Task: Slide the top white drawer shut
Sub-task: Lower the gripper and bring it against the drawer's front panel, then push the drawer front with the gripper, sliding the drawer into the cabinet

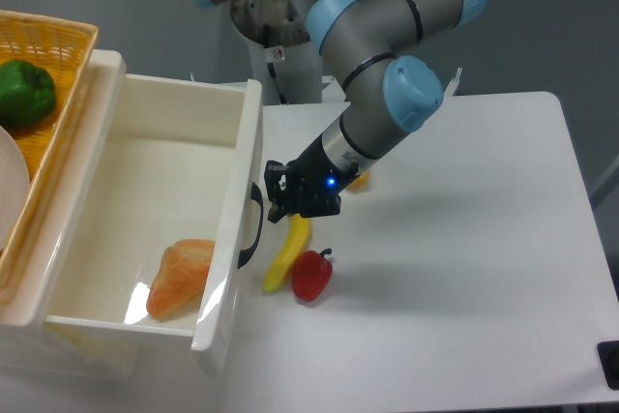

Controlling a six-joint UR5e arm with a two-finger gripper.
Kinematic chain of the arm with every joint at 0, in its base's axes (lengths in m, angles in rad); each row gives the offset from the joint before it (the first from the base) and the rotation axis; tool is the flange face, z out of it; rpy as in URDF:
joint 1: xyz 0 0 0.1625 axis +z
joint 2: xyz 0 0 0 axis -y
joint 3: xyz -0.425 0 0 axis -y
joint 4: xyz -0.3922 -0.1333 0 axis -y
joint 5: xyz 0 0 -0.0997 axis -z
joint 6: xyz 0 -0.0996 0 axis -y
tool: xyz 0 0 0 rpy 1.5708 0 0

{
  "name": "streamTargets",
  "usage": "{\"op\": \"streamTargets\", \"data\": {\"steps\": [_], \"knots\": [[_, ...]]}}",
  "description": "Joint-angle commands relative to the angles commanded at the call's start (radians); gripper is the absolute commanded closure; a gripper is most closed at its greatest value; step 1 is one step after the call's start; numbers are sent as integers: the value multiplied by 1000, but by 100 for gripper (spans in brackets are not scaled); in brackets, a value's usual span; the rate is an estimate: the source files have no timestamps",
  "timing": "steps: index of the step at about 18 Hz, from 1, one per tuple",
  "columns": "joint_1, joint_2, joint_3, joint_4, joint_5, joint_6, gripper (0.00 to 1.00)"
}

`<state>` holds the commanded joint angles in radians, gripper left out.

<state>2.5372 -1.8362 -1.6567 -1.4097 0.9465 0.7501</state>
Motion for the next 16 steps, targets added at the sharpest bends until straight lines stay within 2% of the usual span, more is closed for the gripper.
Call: {"op": "streamTargets", "data": {"steps": [16], "knots": [[-6, 14, -3, -12, -35, 0, 100]]}}
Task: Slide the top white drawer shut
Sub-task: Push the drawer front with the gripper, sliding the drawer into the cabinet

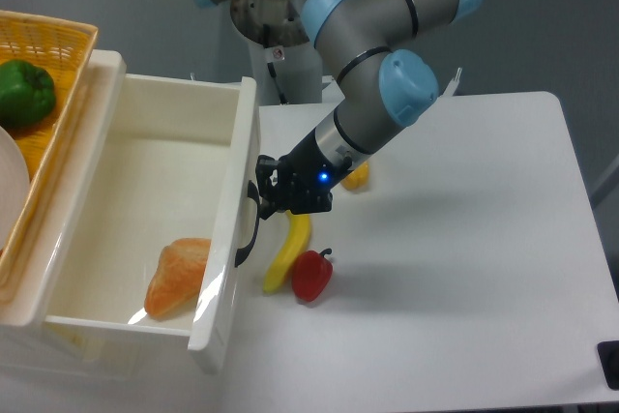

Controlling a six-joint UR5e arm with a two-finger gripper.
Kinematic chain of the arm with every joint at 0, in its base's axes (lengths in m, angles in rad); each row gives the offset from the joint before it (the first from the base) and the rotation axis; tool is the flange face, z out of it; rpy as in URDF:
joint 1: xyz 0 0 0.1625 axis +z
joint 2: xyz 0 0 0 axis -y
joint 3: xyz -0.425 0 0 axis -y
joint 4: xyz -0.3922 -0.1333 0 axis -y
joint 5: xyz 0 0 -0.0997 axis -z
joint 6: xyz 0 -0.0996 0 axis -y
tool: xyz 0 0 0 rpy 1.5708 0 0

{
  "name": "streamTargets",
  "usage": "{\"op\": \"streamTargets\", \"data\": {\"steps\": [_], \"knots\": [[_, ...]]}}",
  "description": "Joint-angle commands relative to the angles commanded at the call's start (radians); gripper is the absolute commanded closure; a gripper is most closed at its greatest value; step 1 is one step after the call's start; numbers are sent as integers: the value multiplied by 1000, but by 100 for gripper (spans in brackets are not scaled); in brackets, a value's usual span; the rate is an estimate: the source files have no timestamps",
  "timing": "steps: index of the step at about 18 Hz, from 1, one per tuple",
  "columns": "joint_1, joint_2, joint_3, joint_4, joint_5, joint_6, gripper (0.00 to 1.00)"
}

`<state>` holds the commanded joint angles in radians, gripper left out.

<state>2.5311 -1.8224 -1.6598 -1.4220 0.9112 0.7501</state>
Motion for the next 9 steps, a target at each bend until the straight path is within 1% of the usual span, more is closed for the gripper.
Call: {"op": "streamTargets", "data": {"steps": [9], "knots": [[-20, 6, -6, -2, 0, 0, 100]]}}
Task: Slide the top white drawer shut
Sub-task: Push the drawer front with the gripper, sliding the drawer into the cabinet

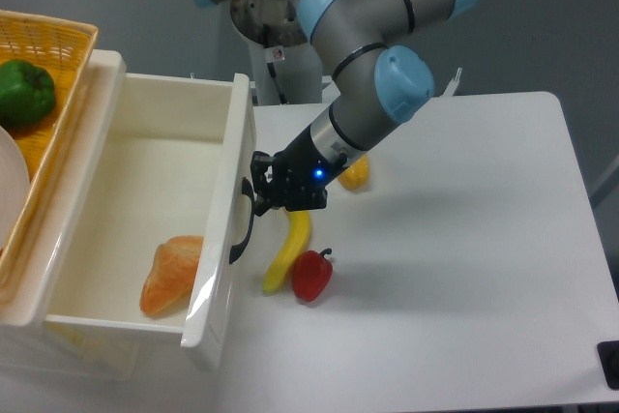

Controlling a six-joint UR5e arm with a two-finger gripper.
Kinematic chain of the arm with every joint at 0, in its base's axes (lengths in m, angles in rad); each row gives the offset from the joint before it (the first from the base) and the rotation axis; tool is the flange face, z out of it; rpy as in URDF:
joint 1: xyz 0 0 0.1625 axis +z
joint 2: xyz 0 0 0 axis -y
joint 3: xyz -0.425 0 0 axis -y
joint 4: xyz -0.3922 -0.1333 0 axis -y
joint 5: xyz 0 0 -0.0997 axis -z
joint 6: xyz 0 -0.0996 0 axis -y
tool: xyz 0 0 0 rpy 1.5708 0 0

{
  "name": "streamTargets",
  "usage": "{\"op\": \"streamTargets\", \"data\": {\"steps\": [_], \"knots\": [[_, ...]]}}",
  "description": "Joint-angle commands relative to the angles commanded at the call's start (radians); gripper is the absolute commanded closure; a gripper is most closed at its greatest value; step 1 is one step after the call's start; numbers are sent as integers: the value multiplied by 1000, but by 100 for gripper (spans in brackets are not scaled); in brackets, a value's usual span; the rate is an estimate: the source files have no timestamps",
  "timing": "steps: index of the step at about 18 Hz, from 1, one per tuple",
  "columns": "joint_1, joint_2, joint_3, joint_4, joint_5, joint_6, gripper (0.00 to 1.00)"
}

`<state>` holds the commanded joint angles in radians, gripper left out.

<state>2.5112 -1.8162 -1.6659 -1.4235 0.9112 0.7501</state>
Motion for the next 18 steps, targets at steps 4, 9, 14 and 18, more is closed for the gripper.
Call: {"op": "streamTargets", "data": {"steps": [4, 9, 14, 18], "knots": [[-11, 2, -2, 0, 0, 0, 100], [-23, 8, -8, 0, -3, -9, 100], [-40, 15, -11, 0, -21, -17, 100], [-55, 15, -12, 0, -21, -23, 100]]}}
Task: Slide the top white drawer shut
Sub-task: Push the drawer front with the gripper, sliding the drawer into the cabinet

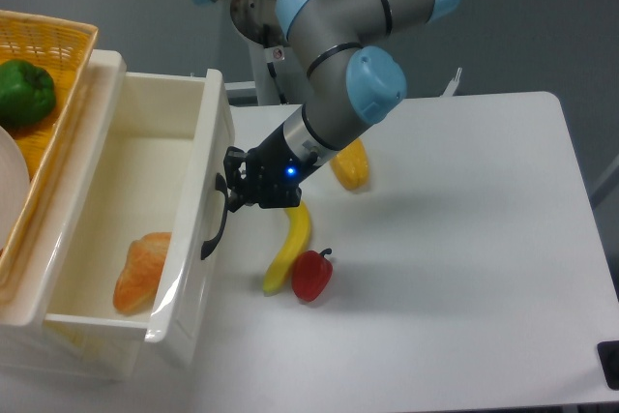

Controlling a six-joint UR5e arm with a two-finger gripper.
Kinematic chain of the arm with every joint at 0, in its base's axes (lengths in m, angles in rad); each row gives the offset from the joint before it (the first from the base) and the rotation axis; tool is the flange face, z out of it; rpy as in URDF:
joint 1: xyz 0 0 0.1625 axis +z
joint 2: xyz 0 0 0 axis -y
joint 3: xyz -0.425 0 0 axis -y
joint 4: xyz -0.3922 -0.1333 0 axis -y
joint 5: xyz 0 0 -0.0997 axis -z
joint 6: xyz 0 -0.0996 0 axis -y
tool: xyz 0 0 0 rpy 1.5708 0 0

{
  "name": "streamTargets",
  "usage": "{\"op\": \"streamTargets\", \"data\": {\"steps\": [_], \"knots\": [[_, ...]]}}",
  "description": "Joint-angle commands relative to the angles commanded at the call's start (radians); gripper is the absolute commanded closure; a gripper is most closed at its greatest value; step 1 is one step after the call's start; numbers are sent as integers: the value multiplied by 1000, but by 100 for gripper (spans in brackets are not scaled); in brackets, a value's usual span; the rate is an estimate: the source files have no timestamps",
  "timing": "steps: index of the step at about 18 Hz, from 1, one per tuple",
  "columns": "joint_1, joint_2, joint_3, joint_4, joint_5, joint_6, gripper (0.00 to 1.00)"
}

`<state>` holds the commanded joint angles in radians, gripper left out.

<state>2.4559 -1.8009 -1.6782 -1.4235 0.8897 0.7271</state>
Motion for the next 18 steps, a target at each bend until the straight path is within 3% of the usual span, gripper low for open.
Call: {"op": "streamTargets", "data": {"steps": [18], "knots": [[-78, 9, -6, 6, -8, -54, 100]]}}
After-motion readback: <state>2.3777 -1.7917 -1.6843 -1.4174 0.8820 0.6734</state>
